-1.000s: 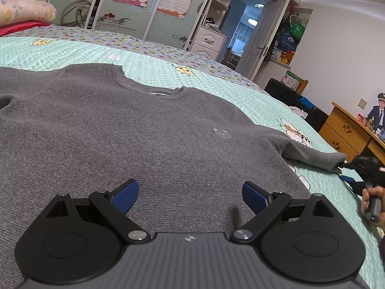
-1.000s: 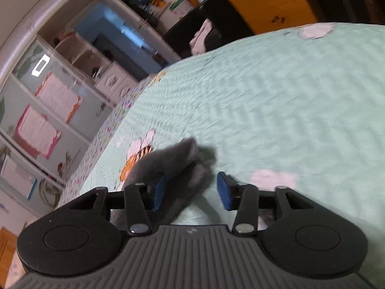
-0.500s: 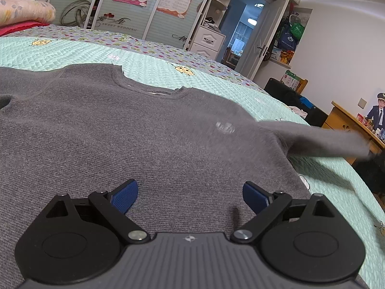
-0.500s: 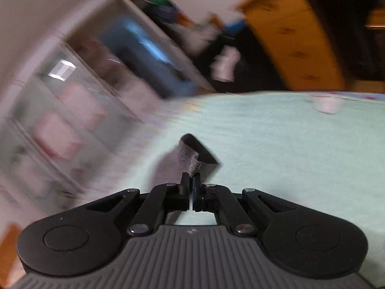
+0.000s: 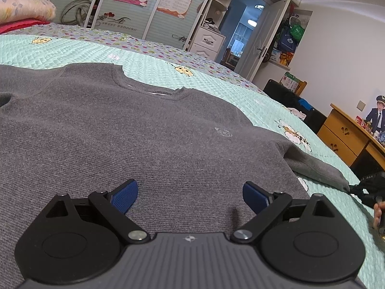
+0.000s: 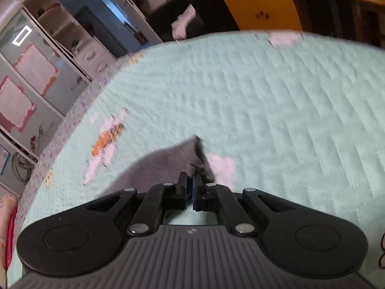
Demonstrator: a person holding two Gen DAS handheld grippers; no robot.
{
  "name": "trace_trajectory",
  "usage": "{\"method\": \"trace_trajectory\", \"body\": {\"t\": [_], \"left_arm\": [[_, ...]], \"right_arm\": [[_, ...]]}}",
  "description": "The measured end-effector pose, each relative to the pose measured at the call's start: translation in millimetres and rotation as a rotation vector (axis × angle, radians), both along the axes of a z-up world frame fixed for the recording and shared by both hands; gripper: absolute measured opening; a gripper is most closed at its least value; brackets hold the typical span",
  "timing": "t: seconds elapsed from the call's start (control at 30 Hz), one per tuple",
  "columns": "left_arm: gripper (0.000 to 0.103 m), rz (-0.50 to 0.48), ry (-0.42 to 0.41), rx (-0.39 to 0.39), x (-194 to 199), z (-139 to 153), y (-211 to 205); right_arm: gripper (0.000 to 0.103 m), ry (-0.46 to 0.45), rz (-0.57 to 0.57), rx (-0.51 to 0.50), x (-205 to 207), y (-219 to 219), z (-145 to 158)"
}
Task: Fold clothes
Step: 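Pull the grey sleeve cuff outward across the quilt with the right gripper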
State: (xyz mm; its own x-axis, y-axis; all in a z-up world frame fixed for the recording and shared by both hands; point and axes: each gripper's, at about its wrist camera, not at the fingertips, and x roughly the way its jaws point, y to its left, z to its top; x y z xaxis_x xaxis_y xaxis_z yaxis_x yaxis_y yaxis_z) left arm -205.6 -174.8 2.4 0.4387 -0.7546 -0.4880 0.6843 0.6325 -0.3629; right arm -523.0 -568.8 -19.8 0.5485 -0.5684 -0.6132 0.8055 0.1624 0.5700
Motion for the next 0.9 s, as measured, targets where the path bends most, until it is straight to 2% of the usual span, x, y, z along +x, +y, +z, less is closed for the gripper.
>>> {"method": "trace_trajectory", "body": {"t": [0.07, 0.1, 0.13, 0.2, 0.23, 0.3, 0.33, 0.47, 0.5, 0.6, 0.67, 0.73, 0.77, 0.83, 0.9], "left_arm": [[0.097, 0.000, 0.002, -0.002, 0.4, 0.4, 0.2], [0.097, 0.000, 0.003, -0.004, 0.6, 0.4, 0.3], [0.097, 0.000, 0.003, -0.005, 0.6, 0.4, 0.3], [0.097, 0.000, 0.004, -0.006, 0.4, 0.5, 0.4], [0.097, -0.001, 0.004, -0.006, 0.4, 0.5, 0.5], [0.097, 0.000, 0.004, -0.006, 0.4, 0.4, 0.5], [0.097, 0.000, 0.004, -0.006, 0.3, 0.3, 0.4], [0.097, 0.000, 0.002, -0.004, 0.7, -0.2, 0.2], [0.097, 0.000, 0.002, -0.003, 0.7, -0.3, 0.1], [0.097, 0.000, 0.000, -0.001, 0.5, -0.3, 0.5], [0.097, 0.000, -0.001, 0.000, 0.3, -0.2, 0.7], [0.097, 0.000, -0.002, 0.002, 0.1, 0.0, 0.4], [0.097, 0.000, -0.003, 0.004, 0.1, 0.1, 0.0], [0.097, 0.000, -0.004, 0.006, 0.1, 0.1, -0.4], [0.097, 0.000, -0.006, 0.008, 0.0, 0.0, -0.6]], "right_arm": [[0.002, -0.052, -0.028, 0.014, -11.7, 3.5, -0.7], [0.011, -0.087, -0.064, 0.023, -17.7, 4.9, -0.7], [0.025, -0.122, -0.100, 0.032, -23.7, 6.3, -0.8], [0.038, -0.192, -0.171, 0.044, -36.9, 10.6, -1.5], [0.039, -0.214, -0.173, 0.055, -39.5, 9.0, -2.0], [0.040, -0.201, -0.129, 0.067, -31.8, -1.4, -3.6], [0.044, -0.194, -0.107, 0.073, -27.9, -6.6, -4.3], [0.048, -0.141, -0.005, 0.065, -9.9, -32.5, -1.8], [0.053, -0.129, 0.020, 0.064, -5.4, -39.0, -1.2], [0.054, -0.139, 0.101, 0.067, -1.8, -45.4, 0.4], [0.047, -0.110, 0.182, 0.047, 4.7, -46.0, 2.0], [0.005, -0.040, 0.223, 0.035, 14.0, -47.3, 4.5], [0.005, -0.006, 0.241, 0.031, 21.6, -47.4, 6.3], [0.004, 0.077, 0.271, -0.057, 34.7, -42.0, 20.5], [0.004, 0.135, 0.283, -0.203, 42.9, -34.5, 41.1]]}}
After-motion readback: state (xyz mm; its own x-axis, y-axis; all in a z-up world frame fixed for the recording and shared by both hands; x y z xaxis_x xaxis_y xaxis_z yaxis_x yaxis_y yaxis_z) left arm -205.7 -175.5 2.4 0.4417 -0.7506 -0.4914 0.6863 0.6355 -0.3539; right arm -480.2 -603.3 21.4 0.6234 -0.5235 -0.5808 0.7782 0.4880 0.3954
